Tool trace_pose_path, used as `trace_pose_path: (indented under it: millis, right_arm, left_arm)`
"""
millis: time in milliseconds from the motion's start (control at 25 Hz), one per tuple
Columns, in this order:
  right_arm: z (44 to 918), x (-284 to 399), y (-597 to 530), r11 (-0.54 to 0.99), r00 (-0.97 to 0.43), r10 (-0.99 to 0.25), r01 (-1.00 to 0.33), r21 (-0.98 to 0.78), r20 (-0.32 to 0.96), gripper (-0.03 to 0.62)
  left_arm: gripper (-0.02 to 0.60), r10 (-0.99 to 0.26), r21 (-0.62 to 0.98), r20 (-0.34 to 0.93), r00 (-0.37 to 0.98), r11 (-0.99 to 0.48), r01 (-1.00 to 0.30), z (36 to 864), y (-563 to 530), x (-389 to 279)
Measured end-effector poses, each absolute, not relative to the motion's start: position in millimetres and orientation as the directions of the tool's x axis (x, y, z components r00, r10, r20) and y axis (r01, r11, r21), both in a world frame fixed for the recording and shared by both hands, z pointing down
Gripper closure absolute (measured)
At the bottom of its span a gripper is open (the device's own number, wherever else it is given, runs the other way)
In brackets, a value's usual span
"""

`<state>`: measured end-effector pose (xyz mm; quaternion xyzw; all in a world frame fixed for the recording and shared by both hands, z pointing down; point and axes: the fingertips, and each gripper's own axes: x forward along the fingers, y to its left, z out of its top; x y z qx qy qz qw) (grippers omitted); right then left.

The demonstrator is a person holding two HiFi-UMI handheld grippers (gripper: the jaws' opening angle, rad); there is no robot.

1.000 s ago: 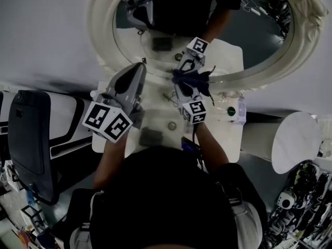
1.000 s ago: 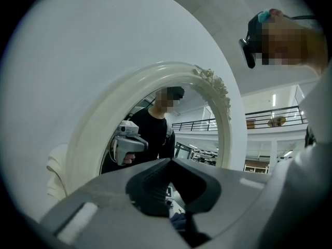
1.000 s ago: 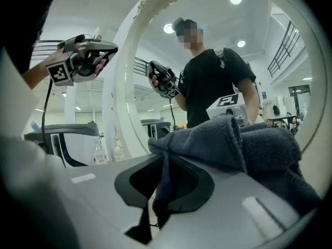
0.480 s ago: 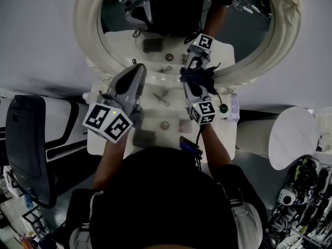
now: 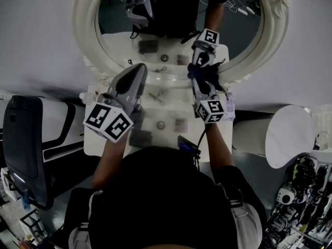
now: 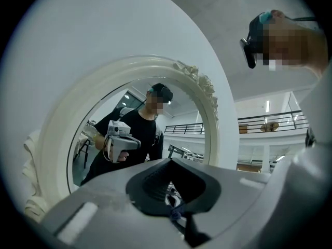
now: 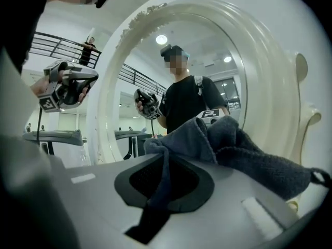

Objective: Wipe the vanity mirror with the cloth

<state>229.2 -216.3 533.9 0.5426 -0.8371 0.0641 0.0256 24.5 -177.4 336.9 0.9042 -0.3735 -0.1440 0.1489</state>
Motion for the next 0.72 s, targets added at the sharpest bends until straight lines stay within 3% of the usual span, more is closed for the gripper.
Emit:
trace_pose_path:
  millis: [720]
  right_arm:
    - [456.9, 279.0, -209.3, 0.308, -0.309, -0.951, -0.951, -0.009, 0.011, 0.556]
  left_arm:
    - [0.580, -0.667, 0.377, -0.167, 0.726, -0.724, -0.578, 332.9, -171.4, 37.9]
